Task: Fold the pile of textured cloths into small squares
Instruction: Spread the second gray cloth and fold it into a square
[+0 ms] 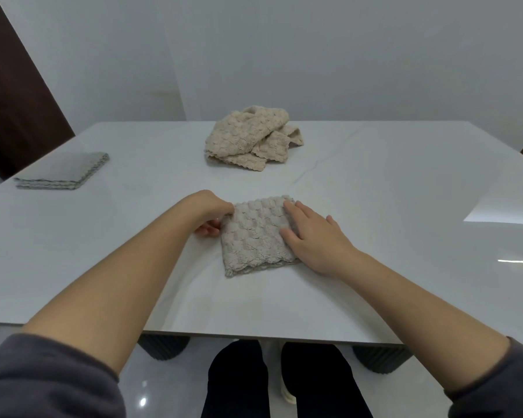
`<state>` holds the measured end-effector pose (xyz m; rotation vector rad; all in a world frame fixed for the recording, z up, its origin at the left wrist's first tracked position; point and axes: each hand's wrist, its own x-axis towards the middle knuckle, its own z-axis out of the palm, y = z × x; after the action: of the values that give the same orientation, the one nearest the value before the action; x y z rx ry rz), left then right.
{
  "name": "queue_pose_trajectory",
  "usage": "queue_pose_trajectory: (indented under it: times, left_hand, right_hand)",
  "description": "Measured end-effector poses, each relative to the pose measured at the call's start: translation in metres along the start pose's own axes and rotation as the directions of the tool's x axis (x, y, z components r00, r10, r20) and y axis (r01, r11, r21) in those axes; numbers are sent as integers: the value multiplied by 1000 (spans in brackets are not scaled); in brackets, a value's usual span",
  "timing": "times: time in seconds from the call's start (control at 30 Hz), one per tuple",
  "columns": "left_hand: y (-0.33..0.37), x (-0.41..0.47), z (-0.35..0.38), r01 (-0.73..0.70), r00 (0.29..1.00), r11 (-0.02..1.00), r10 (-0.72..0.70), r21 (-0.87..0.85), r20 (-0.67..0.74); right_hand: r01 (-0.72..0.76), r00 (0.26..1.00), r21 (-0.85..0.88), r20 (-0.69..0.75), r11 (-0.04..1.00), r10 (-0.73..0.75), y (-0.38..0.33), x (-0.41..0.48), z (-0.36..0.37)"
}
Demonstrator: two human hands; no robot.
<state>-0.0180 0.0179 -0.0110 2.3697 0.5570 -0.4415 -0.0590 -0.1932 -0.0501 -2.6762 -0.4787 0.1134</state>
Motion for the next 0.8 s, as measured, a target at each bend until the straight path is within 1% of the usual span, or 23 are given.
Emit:
queue_pose_trajectory:
  times: [0.13,0.23,0.27,0.33,0.4,0.43,0.5,0.57,0.6,0.67,0.73,0.8]
  left_hand:
    - [3,2,-2,53,997,998,-50,-44,65]
    - [3,5,0,19,999,996,-15,-89,40]
    - [4,6,0,-1,999,992,6,-129,35]
    - [3,4,-1,-19,997,962,38,-271,67]
    - [1,1,-4,19,986,916,48,-401,157]
    - [0,-2,-6,46,977,903,48,-427,209]
    - [-4,-6,-8,85,958,907,40,-412,284]
    - [-9,-7,-9,86,952,925,34,-371,306]
    - [-12,-7,-9,65,953,928,51,-367,299]
    - [-19,-5,-10,-36,954,916,151,-400,260]
    - [-25,-3,-14,-172,939,874,284,-456,192]
    - [-33,-4,-21,-284,909,815,397,-505,130]
  right_hand:
    - [5,1000,2,-14,1000,-5,2,0,1]
    - [-1,1000,18,-13,1000,2,5,1,3]
    - [-4,1000,23,-12,1000,4,7,2,4]
    - [-2,1000,36,-10,999,3,10,4,4]
    - [9,1000,56,-13,998,-8,10,6,2]
    - [16,1000,68,-13,998,-15,9,6,1]
    - [28,1000,100,1,995,-28,6,7,-3]
    - [39,999,120,33,992,-43,5,9,-5]
    - [43,998,127,45,991,-49,4,10,-6]
    - [40,997,180,56,983,-50,2,14,-8]
    - [28,998,316,43,948,-44,-2,17,-10]
    - [23,999,461,22,887,-37,-6,19,-10]
